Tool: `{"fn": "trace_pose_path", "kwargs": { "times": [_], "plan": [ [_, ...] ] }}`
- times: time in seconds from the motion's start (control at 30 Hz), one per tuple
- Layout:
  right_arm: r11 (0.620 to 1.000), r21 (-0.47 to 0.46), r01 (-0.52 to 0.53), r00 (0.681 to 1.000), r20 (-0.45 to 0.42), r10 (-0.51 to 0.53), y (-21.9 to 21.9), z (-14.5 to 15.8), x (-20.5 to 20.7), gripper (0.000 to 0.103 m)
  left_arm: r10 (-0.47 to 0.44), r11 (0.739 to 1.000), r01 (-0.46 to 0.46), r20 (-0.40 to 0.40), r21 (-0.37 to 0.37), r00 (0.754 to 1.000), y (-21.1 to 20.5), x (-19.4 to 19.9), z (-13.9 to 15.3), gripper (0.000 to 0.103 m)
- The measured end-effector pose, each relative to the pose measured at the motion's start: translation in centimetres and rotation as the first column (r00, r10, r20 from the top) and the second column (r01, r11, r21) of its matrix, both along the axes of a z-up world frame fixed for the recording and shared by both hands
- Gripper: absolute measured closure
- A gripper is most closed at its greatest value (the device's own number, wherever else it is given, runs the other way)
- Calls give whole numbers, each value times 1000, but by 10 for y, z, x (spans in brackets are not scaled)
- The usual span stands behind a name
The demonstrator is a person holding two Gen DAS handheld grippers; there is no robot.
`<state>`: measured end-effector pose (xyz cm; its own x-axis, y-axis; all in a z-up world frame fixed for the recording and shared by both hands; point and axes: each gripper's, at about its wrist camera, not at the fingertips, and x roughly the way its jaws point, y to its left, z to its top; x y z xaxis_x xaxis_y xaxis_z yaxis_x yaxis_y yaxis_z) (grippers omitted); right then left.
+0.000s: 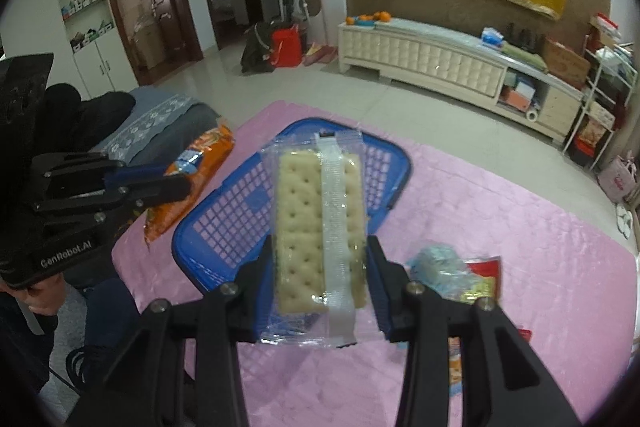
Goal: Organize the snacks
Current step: 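Carry both snacks over the blue basket and open both tools to release them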
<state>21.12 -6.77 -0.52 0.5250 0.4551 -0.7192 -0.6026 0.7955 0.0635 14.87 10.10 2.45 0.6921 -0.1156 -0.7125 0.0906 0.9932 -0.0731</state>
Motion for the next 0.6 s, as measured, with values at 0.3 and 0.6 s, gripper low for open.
{"fn": "trace_pose_path", "kwargs": {
  "times": [0.3,0.6],
  "plan": [
    [997,-71,2,995,-100,-9,28,-38,14,57,7,1000,-8,-52,-13,999,15,13,-25,93],
    [993,-119,19,988,-152,-37,40,-58,20,57,-5,1000,2,-107,-28,994,20,25,-49,93]
  ]
}}
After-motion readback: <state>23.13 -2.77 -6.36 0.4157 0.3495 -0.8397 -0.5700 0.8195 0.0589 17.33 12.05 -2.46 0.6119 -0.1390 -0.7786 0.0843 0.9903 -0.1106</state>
